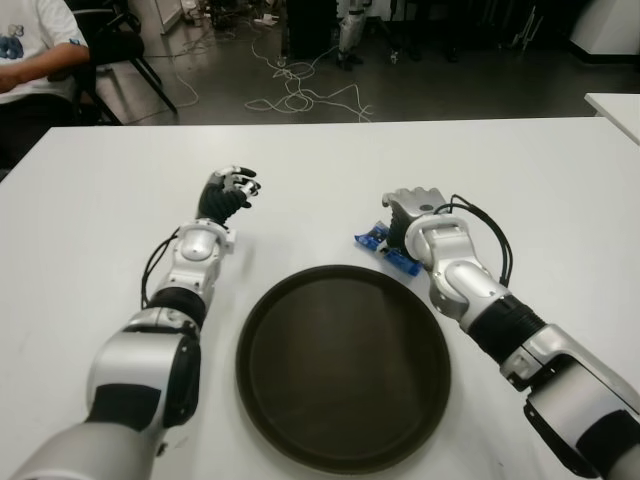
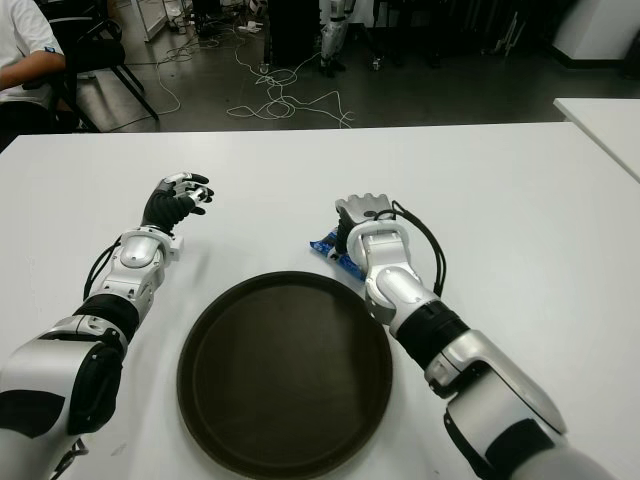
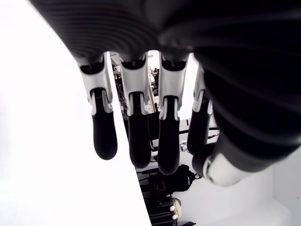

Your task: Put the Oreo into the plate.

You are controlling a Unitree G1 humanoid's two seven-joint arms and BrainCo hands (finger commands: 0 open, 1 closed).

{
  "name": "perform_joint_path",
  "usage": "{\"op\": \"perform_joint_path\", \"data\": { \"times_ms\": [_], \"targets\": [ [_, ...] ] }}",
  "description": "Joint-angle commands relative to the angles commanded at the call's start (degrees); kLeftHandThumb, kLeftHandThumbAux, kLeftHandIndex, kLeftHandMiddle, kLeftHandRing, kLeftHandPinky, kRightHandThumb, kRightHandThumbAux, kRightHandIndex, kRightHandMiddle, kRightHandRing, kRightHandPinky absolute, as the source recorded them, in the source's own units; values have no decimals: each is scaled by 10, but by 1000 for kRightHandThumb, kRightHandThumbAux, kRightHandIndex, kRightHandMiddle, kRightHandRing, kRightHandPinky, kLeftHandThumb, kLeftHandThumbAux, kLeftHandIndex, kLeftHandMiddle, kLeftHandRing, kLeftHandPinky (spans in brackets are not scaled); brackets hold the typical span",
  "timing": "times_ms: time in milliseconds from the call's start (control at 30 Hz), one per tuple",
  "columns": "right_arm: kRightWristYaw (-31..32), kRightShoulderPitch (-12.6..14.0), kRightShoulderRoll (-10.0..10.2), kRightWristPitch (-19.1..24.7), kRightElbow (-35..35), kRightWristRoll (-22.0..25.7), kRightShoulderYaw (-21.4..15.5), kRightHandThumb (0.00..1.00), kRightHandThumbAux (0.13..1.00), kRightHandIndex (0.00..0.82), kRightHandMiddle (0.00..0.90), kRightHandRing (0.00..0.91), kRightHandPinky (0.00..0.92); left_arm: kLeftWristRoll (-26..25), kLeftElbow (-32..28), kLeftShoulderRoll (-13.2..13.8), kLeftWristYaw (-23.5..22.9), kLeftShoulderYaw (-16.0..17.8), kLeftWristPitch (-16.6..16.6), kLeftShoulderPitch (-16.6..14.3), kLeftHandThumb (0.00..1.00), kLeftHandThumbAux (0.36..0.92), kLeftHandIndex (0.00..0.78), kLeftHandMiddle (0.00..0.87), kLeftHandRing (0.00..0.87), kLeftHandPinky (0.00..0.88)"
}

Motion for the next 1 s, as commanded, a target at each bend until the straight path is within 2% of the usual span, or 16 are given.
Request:
{"op": "perform_joint_path", "data": {
  "times_ms": [167,367,500,700,867,1000],
  "targets": [
    [-4,3,-1,0,8,0,-1,0,666,223,229,289,377,2,0,1,2,-1,-1,0,822,687,379,458,376,431],
    [-12,13,-7,2,4,-2,-3,0,657,185,200,277,371,2,2,2,2,-1,-1,0,824,684,390,454,387,455],
    [-39,25,-10,-4,1,0,-8,0,675,179,195,264,347,5,3,2,6,-3,-1,0,824,684,387,456,385,435],
    [-51,28,-6,-4,6,2,-11,0,695,156,176,241,324,5,3,3,4,-3,0,1,822,685,380,459,379,419],
    [-53,28,-4,-3,10,2,-11,0,714,126,151,200,247,4,1,2,4,-3,-5,2,822,687,377,460,381,428],
    [-56,29,-5,-8,12,4,-12,0,727,139,155,201,257,3,1,2,3,-1,-3,2,823,686,380,459,384,434]
  ]
}}
